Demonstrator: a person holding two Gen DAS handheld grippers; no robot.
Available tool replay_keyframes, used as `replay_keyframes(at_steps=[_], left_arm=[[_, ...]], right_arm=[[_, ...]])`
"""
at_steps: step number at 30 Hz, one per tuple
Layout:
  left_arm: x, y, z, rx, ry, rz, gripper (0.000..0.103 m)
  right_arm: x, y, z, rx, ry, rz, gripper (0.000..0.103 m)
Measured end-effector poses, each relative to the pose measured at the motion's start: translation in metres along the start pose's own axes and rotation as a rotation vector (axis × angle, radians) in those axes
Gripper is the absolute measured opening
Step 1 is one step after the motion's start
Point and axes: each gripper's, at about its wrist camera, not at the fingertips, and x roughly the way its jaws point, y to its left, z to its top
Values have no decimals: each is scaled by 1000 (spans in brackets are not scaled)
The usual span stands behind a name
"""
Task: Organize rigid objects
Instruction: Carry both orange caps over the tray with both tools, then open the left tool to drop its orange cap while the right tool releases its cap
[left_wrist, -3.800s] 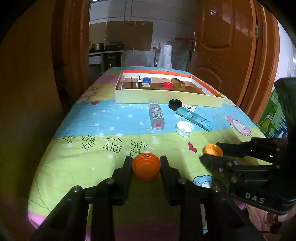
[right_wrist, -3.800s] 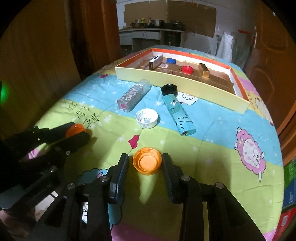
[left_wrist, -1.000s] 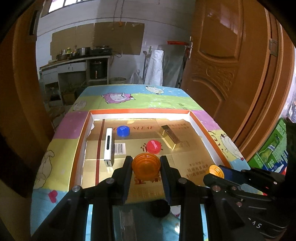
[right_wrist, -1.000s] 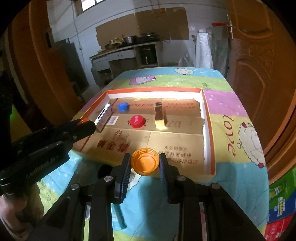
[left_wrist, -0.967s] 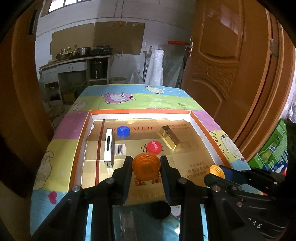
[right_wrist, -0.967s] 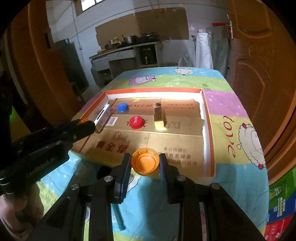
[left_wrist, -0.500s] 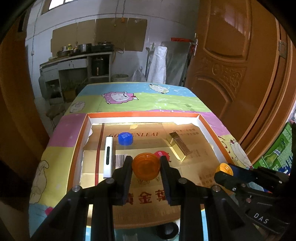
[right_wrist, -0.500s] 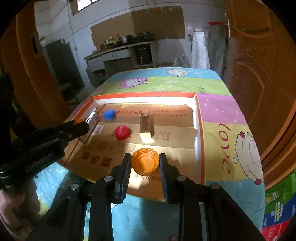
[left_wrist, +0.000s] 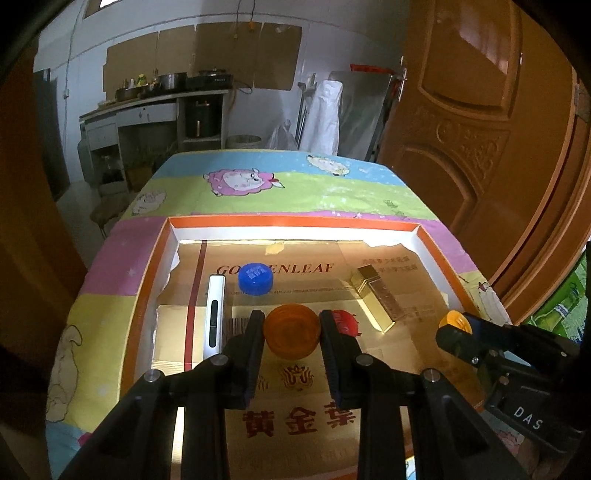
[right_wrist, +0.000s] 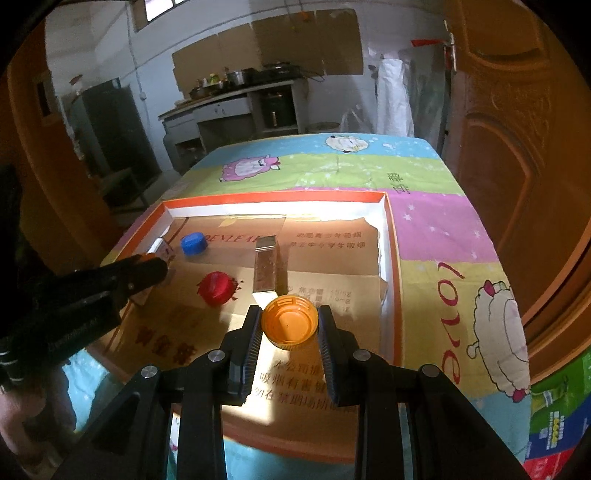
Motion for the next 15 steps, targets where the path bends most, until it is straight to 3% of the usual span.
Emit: replay_keyframes(at_steps=[15], left_arm=[[29, 4, 1, -21, 82, 10, 30]], right_arm=[[24, -11, -1, 26, 41, -5, 31]])
